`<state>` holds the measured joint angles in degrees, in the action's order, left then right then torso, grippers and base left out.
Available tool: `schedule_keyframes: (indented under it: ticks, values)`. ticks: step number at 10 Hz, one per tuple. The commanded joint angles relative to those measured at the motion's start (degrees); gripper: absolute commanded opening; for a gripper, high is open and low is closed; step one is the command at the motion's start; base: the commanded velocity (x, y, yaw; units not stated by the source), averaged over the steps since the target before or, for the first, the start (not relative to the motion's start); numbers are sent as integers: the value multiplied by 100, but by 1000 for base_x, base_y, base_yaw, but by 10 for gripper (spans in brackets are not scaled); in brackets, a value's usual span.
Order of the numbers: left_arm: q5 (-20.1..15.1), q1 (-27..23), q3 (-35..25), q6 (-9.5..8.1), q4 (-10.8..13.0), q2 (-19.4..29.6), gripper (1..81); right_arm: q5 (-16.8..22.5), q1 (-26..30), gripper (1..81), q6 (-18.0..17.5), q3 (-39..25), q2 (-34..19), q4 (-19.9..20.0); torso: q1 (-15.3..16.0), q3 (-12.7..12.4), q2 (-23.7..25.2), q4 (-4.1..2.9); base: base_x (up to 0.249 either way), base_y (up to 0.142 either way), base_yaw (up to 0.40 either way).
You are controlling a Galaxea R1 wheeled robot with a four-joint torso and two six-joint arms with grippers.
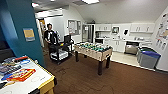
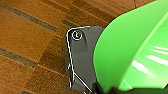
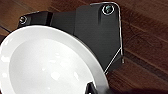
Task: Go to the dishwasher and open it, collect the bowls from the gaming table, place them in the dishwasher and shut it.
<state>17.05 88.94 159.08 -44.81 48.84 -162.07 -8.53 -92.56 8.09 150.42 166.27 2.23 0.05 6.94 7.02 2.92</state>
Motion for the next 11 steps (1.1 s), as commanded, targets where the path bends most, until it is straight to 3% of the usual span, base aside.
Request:
schedule_keyframes:
  ticks: [1,11]
  values:
    - [-159,-294,71,-1,-32,122,10,264,216,10,17,4,-38,-100,0,0,0,0,0,0,-388]
    - [-159,-294,71,-1,-32,140,10,264,198,10,17,48,-12,-100,-2,0,0,0,0,0,-388]
